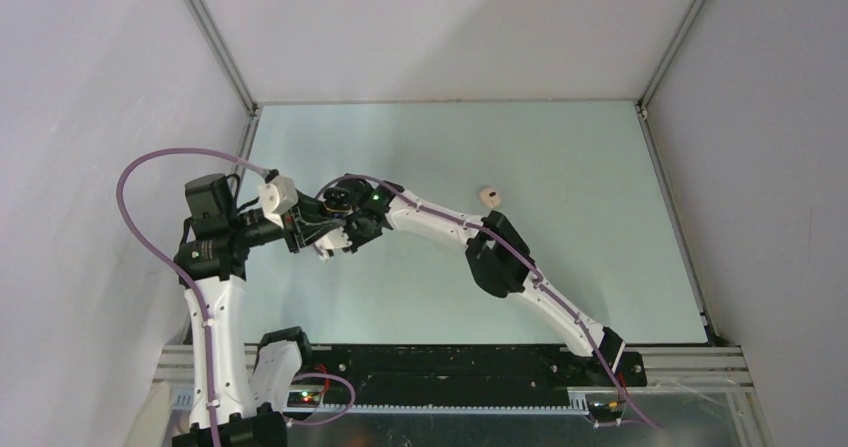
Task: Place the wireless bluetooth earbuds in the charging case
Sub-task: Pick up the left earbud from the center of the board, then place the left earbud at the center of the board.
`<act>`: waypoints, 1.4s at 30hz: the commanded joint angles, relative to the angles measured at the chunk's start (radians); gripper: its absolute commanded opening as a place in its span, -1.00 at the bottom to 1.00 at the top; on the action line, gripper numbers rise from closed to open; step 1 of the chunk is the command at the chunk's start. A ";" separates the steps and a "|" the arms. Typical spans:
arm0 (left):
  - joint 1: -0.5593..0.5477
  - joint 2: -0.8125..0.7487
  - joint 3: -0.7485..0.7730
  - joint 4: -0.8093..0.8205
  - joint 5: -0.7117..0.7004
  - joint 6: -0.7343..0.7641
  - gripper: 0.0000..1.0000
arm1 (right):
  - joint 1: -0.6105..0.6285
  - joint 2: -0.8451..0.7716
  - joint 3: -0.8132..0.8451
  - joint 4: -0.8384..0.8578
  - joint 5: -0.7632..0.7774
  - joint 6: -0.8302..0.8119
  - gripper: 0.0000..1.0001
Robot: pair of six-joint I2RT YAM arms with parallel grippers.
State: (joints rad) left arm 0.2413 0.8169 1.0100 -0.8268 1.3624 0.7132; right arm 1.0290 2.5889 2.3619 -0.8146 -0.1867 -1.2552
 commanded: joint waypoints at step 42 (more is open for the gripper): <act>0.014 -0.033 0.020 -0.017 0.095 0.048 -0.91 | -0.379 -0.625 -0.716 -0.015 -0.040 0.797 -0.29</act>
State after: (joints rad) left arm 0.2447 0.7910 1.0100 -0.8494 1.4216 0.7425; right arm 0.6537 2.1422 1.7573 -0.9470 -0.1562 -0.2771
